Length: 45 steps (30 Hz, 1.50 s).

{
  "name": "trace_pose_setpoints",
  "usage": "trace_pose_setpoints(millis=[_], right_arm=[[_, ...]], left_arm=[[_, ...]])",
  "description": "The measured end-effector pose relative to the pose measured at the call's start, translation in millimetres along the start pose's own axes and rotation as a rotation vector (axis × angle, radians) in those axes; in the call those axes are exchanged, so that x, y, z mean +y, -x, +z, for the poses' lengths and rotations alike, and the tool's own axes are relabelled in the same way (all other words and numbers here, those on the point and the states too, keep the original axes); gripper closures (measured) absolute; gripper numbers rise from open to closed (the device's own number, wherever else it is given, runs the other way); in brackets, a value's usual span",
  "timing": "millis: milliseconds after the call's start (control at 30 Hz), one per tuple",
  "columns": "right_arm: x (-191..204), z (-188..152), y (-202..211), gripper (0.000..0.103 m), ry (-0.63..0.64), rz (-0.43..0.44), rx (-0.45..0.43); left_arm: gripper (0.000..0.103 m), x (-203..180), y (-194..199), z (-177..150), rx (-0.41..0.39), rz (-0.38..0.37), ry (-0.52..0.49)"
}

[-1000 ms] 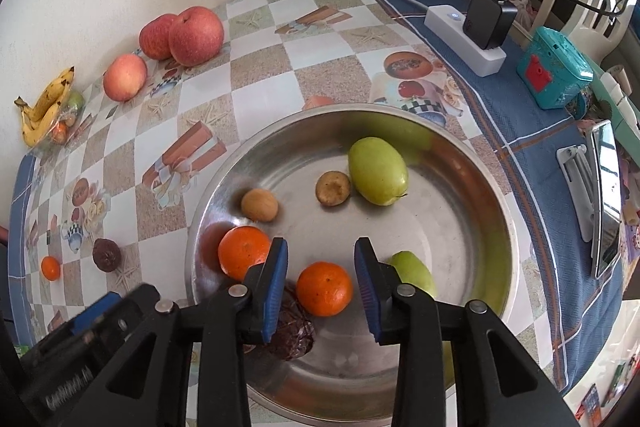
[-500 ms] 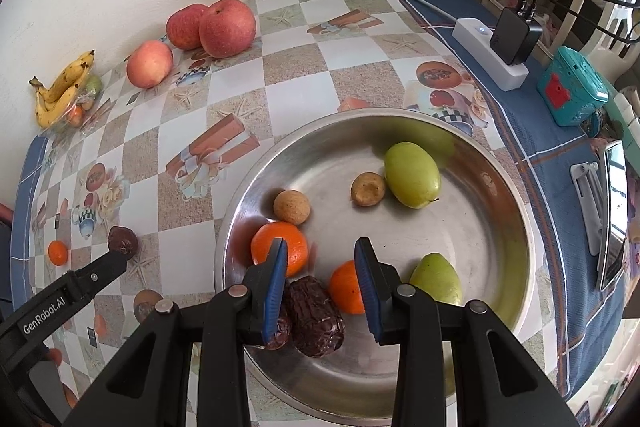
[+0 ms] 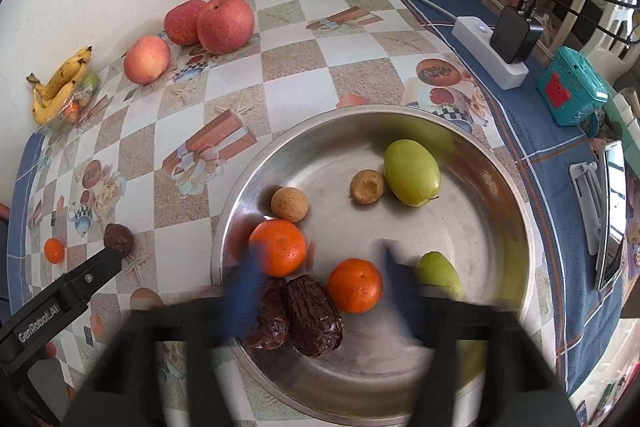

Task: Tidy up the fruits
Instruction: 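Withdraw both open tools from the bowl, then move the left tool to the mandarin orange while the right tool approaches the last date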

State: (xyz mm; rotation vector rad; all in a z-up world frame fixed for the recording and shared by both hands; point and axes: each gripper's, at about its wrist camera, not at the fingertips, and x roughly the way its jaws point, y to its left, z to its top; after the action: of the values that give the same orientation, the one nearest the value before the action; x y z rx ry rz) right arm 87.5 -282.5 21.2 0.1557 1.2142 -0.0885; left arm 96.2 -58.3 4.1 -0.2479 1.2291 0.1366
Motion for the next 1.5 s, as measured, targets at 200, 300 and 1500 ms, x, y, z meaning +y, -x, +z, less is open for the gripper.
trace_pose_setpoints(millis=[200,300,1500], right_arm=[[-3.6,-1.4,-4.0,0.004,-0.023,0.020,0.015],[-0.7,-1.8,-4.1,0.004,-0.001,0.004,0.013],[107.8,-15.3,-14.4,0.004,0.142,-0.023,0.027]], left_arm=[[0.000,2.7,-2.3,-1.4,0.007,0.014,0.006],[0.000,1.5,-1.6,-1.6,0.006,0.020,-0.003],[0.000,153.7,33.3,56.4,-0.092,0.187,0.071]])
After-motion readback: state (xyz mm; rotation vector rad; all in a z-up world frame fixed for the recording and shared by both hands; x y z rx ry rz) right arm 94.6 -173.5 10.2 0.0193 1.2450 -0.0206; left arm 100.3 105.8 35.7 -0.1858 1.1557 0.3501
